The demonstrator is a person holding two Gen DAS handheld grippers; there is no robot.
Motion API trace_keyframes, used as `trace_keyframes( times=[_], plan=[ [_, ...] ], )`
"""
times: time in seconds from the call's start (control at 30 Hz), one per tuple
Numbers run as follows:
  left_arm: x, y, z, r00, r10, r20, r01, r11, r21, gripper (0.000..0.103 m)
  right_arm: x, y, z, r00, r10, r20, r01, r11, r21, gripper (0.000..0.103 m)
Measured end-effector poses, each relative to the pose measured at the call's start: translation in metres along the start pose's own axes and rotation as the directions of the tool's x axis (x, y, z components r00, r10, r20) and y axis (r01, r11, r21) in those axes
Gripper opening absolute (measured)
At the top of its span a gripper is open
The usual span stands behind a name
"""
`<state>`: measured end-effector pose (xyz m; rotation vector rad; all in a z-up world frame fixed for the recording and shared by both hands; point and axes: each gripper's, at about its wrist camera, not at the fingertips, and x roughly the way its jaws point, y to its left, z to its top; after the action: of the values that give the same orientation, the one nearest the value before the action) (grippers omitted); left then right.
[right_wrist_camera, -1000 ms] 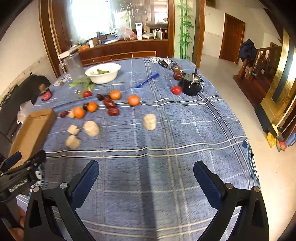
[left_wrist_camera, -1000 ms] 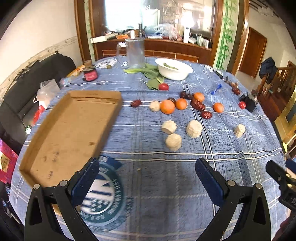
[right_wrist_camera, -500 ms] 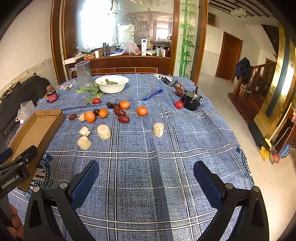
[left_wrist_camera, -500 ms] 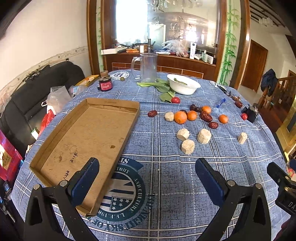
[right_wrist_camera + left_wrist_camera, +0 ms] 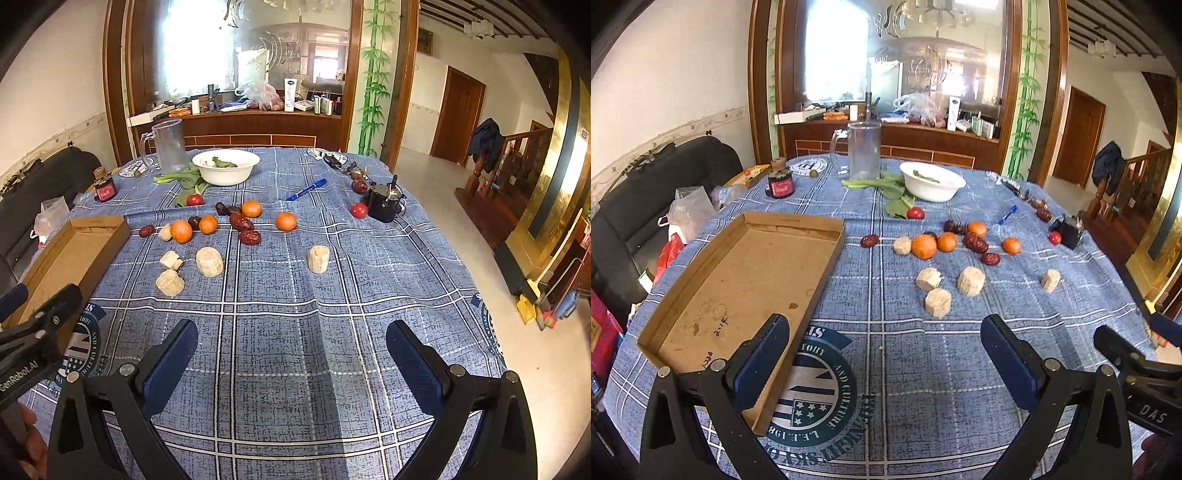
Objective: Organize fruits
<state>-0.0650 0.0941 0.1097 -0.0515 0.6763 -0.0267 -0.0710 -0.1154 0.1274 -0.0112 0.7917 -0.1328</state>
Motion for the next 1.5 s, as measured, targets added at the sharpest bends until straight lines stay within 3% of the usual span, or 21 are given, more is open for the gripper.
trace_keyframes(
  times=[0.6,1.1,1.5],
  plan=[
    [-0.008,-0.009,-0.001,0.998,0.007,0.069,-0.008,1.000,0.011,0.103,-0.008,-0.007,0.000,0.999,-0.017,0.036,0.018,1.000,-0.019,0.102],
    [0.001,-0.019,-0.001,0.999,0.012,0.048,-0.013,1.000,0.023,0.103,-0.004,-0.017,-0.002,0.999,-0.015,0.029,0.015,1.000,-0.013,0.102],
    [0.022,-0.022,-0.002,0.997,0.064,-0.040,-0.064,0.998,0.011,0.103,0.011,-0.020,0.000,1.000,-0.008,0.006,0.008,0.999,-0.033,0.102]
  ],
)
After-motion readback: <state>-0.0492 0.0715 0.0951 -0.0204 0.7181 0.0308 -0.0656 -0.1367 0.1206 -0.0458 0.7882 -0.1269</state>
